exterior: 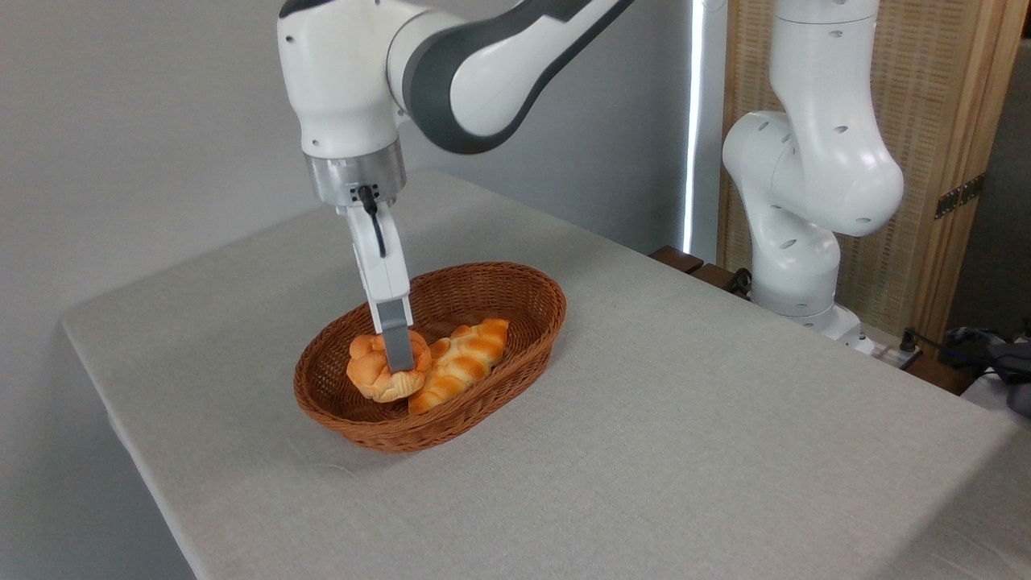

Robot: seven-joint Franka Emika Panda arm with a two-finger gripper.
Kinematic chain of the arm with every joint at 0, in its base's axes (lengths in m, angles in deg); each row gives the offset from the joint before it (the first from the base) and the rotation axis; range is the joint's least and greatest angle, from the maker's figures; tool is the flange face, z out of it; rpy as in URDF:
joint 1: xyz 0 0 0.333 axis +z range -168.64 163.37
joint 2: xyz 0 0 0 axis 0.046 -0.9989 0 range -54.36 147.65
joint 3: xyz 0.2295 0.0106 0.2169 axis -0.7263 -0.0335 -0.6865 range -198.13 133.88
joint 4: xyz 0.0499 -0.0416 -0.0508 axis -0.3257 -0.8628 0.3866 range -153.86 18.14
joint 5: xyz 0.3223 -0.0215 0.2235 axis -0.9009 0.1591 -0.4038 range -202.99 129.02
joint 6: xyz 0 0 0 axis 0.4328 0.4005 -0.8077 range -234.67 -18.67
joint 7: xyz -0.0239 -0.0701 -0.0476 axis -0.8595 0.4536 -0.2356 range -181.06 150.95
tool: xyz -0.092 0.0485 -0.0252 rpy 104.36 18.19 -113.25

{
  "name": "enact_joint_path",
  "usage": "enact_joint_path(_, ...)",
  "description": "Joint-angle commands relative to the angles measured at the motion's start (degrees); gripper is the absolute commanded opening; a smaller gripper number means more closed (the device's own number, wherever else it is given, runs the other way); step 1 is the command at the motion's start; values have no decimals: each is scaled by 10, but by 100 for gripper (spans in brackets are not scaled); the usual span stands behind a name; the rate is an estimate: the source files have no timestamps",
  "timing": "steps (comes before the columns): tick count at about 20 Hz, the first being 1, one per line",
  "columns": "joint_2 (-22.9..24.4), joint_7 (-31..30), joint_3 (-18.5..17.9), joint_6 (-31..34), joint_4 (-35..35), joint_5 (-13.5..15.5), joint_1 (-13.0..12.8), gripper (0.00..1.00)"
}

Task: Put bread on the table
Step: 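Lift the round bun out of the basket and move it beside the basket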

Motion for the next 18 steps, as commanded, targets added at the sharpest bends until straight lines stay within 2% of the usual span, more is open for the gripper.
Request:
enact_joint_path(1,20,12,-31,20,15,-6,5,30)
enact_joint_path(6,19,61,-81,11,23,-31,6,31)
enact_joint_path(8,14,104,-113,0,23,-46,7,31)
enact_joint_path(11,2,136,-123,-9,23,-55,7,34)
enact_joint_path(12,-8,137,-123,-12,22,-56,7,41)
enact_joint_path(13,-14,137,-123,-18,22,-70,10,50)
enact_joint_path(14,-23,137,-123,-24,22,-97,10,64)
enact_joint_path(15,-31,136,-122,-28,21,-123,10,71)
enact_joint_path(16,-33,135,-122,-33,21,-136,9,73)
enact_joint_path(18,-43,136,-122,-47,19,-141,9,89)
